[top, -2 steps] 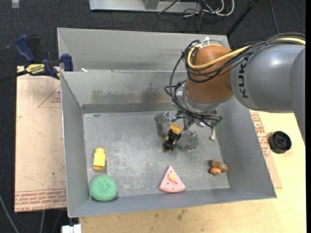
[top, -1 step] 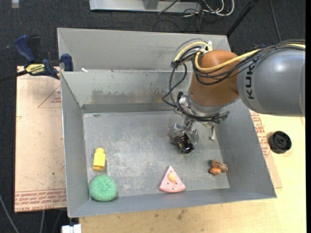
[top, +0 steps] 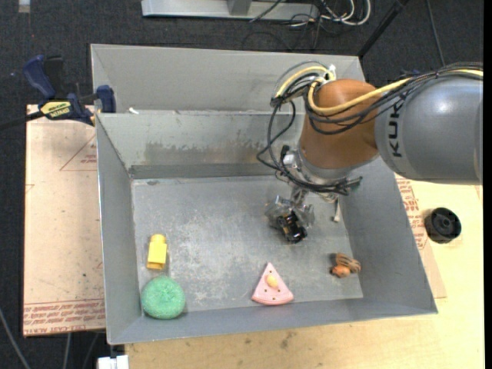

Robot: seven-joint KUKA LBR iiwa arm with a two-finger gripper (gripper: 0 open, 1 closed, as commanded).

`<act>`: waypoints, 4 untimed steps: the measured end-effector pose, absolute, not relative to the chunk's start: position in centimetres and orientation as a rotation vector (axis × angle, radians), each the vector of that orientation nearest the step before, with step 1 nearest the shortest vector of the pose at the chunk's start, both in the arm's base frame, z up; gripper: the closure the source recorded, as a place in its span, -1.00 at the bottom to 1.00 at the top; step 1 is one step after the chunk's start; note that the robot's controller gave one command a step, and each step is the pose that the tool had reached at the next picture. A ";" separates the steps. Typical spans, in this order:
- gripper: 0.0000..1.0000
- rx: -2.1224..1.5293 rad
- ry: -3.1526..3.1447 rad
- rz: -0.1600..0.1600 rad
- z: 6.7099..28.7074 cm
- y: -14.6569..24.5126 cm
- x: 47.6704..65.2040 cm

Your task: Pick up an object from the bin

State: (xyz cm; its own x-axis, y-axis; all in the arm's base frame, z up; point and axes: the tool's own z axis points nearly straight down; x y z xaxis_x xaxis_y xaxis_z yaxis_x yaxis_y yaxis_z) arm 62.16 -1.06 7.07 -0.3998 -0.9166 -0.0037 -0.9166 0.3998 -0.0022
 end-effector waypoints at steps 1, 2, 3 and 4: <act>1.00 -1.720 2.627 0.004 7.3 -1.0 62.0; 1.00 -1.725 2.633 0.012 9.3 -1.0 61.8; 1.00 -1.722 2.628 0.006 11.7 -1.0 62.0; 1.00 -1.720 2.626 0.002 13.5 -1.0 62.1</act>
Offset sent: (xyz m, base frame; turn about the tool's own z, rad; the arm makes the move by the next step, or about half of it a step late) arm 0.0002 0.0000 0.0019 0.0000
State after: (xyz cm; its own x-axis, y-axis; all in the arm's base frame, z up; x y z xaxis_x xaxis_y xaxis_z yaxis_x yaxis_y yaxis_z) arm 62.09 -0.99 13.54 -0.3997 -0.9166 -0.0031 -0.9166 0.3997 -0.0005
